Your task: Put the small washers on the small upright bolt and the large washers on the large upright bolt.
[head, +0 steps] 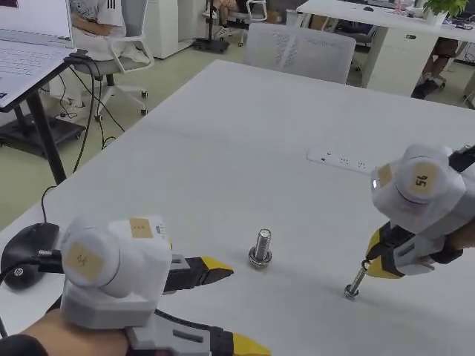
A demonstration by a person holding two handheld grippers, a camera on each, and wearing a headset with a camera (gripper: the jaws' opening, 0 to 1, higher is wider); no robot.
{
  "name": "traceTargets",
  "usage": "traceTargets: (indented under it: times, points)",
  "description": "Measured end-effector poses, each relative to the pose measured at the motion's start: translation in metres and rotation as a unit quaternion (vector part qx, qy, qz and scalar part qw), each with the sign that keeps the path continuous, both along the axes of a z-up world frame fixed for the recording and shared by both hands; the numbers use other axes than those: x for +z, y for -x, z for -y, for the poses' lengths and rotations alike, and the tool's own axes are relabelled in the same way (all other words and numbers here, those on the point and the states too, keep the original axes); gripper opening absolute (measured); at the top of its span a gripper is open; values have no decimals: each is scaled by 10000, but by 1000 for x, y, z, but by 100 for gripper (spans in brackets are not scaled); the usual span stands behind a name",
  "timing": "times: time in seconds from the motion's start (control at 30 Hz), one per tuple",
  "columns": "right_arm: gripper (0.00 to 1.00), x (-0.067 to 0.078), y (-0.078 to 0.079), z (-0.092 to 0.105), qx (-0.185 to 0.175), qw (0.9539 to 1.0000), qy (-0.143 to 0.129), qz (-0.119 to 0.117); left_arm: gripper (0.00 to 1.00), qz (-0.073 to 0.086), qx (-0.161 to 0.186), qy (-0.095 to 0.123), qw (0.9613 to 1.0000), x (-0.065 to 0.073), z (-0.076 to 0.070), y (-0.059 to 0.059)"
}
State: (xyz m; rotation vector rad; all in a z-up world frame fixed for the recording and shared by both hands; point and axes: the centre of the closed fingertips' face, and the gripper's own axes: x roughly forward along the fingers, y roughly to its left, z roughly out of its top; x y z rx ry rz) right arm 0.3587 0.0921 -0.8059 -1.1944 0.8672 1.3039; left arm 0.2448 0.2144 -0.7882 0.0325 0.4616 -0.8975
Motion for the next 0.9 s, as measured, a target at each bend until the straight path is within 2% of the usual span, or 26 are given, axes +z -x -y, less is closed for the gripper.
traceTargets:
  times: [0.23, 0.9]
  points:
    - [13, -7, -5, 1, 17, 10000, 62, -47, 65, -15, 28, 7, 10000, -1, -1, -1]
    - [13, -16, -4, 4, 34, 9998, 145, -128, 65, -25, 58, 4, 10000, 0, 1, -2]
